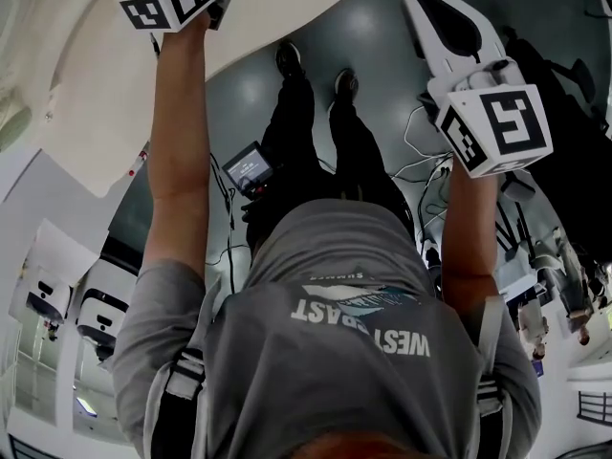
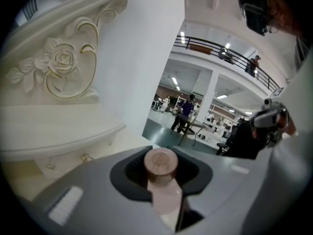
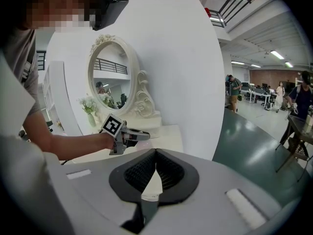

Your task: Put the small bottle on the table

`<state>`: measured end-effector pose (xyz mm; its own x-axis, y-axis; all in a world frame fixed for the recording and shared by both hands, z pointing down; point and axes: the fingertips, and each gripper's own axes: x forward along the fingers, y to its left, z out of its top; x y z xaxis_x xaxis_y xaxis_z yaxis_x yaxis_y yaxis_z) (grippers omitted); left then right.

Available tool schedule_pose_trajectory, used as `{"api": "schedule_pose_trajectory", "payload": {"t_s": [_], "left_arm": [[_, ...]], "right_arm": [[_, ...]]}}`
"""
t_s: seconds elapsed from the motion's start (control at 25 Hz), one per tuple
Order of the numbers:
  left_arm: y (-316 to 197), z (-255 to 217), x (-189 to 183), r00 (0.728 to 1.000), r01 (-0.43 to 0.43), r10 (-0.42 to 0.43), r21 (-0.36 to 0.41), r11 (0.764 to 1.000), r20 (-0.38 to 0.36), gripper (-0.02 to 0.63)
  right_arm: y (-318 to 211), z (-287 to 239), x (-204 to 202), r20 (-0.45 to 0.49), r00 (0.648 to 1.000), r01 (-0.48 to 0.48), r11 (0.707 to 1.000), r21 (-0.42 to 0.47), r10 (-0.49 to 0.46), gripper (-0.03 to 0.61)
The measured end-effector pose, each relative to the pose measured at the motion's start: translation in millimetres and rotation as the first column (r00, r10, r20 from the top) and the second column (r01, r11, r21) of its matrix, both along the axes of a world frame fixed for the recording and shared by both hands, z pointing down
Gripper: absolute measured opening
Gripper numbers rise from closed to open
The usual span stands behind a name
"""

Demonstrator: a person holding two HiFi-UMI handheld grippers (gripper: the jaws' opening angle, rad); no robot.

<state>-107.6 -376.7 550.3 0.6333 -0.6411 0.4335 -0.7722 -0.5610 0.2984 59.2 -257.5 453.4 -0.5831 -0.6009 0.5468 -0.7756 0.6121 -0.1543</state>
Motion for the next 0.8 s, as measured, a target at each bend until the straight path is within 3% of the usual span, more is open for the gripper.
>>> {"api": "schedule_pose_trajectory", "payload": {"t_s": [0.24, 0.8], "left_arm": [[-5.5, 24.7, 2.1, 1.000, 0.003, -0.003, -0.023, 1.000, 0.000, 0.094], [-5.9, 22.4, 8.3, 0.997, -0.045, 0.042, 0.038, 0.998, 0.066, 0.095]], "right_arm": [[-0.4, 14.3, 5.0, -0.007, 1.000, -0.008, 1.000, -0.019, 0.008, 0.005], [1.5, 14.2, 6.9, -0.012, 1.000, -0.023, 1.000, -0.020, 0.023, 0.005]]}}
